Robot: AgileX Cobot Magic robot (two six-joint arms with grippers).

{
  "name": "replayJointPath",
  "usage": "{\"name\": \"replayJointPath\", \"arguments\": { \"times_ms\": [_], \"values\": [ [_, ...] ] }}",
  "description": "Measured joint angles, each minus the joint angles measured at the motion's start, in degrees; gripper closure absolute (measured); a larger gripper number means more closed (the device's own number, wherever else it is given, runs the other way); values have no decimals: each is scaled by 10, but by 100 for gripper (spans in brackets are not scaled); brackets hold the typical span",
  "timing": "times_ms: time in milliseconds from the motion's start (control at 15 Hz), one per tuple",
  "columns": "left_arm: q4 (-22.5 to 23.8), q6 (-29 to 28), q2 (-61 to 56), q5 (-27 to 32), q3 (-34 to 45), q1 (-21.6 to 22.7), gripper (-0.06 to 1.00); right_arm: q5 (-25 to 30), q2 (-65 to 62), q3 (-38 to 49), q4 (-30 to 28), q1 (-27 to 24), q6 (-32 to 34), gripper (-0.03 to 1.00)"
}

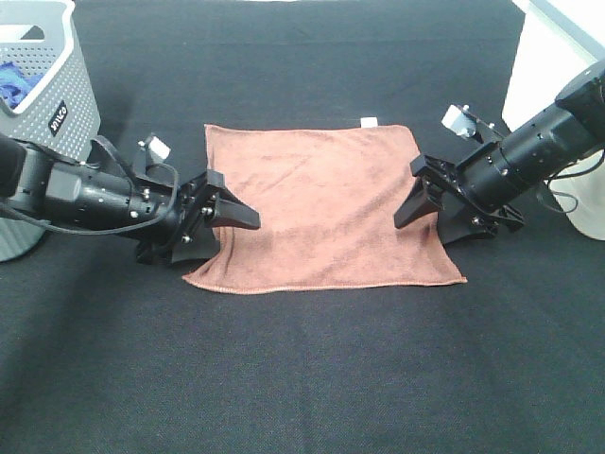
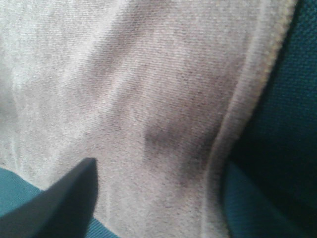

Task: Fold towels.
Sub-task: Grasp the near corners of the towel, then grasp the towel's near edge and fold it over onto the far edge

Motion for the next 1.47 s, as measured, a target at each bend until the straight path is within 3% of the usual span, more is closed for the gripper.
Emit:
{"name": "replayJointPath", "arguments": {
  "times_ms": [133, 267, 333, 467, 533, 600, 667, 867, 1133, 1467],
  "values": [
    [2, -30, 6, -17, 0, -1, 48, -15, 6, 0, -13, 0, 9, 60],
    [11, -37, 6, -23, 0, -1, 84, -27, 10, 0, -36, 0, 40, 91],
    [13, -40, 6, -22, 0, -1, 92, -26, 10, 0, -41, 0, 57, 97],
    [50, -76, 1, -17, 0, 2, 93, -18, 8, 0, -54, 0, 81, 97],
    [89, -104, -5, -17, 1, 4, 93, -6, 3, 0, -70, 1, 87, 97],
    [158, -154, -20, -18, 4, 6, 93, 13, -7, 6, -95, 3, 102, 97],
    [158, -154, -20, -18, 4, 6, 93, 13, -7, 6, -95, 3, 102, 97],
    [267, -234, -86, -19, 56, 6, 93, 25, -48, 72, -109, 3, 111, 97],
    [288, -242, -136, -15, 147, 6, 93, 21, -113, 167, -112, 4, 109, 97],
    [286, -242, -150, -29, 133, 6, 93, 3, -122, 155, -111, 4, 101, 97]
  ]
}}
